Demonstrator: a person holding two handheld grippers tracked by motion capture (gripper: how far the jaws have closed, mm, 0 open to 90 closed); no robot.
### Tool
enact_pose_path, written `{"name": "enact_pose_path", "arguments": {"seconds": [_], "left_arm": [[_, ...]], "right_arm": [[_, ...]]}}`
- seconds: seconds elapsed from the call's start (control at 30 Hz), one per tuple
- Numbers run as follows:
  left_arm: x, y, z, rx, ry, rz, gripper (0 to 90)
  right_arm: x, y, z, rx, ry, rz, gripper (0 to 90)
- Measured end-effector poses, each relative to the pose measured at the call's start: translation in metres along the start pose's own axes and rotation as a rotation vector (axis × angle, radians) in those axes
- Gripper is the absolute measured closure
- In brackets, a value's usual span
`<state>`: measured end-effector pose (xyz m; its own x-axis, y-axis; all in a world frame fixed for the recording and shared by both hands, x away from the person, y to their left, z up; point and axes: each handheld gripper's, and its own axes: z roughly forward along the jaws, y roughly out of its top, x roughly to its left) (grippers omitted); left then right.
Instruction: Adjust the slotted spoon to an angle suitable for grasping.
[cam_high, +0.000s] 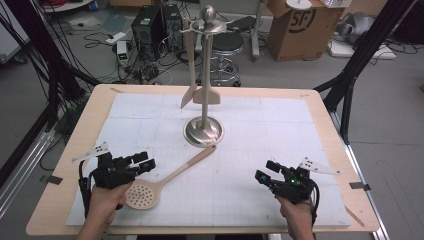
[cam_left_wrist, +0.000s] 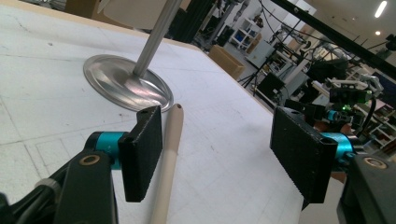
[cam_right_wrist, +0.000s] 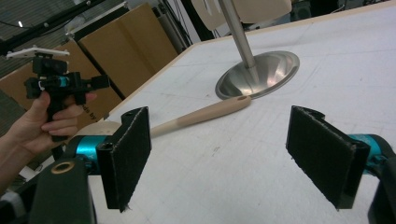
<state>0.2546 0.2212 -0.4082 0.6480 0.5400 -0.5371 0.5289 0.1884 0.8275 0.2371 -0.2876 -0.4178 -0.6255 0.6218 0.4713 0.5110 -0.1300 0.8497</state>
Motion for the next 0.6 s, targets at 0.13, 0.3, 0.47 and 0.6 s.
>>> {"name": "enact_pose_path", "arguments": {"seconds": [0.13,0.3,0.47,0.6], "left_arm": [[-0.003,0.001,0.0,0.009,-0.015,0.008,34.9],[-0.005,0.002,0.002,0.025,-0.015,0.012,34.8],[-0.011,0.007,0.008,0.062,-0.029,0.029,34.7],[-0.014,0.015,0.016,0.091,-0.052,0.04,34.6]], "right_arm": [[-0.001,-0.001,-0.001,-0.006,-0.003,0.009,21.7],[-0.002,-0.002,0.001,-0.005,-0.006,0.008,21.8],[-0.004,-0.004,0.0,-0.011,-0.004,0.026,21.9],[-0.006,-0.003,0.001,-0.013,0.001,0.034,21.9]]}}
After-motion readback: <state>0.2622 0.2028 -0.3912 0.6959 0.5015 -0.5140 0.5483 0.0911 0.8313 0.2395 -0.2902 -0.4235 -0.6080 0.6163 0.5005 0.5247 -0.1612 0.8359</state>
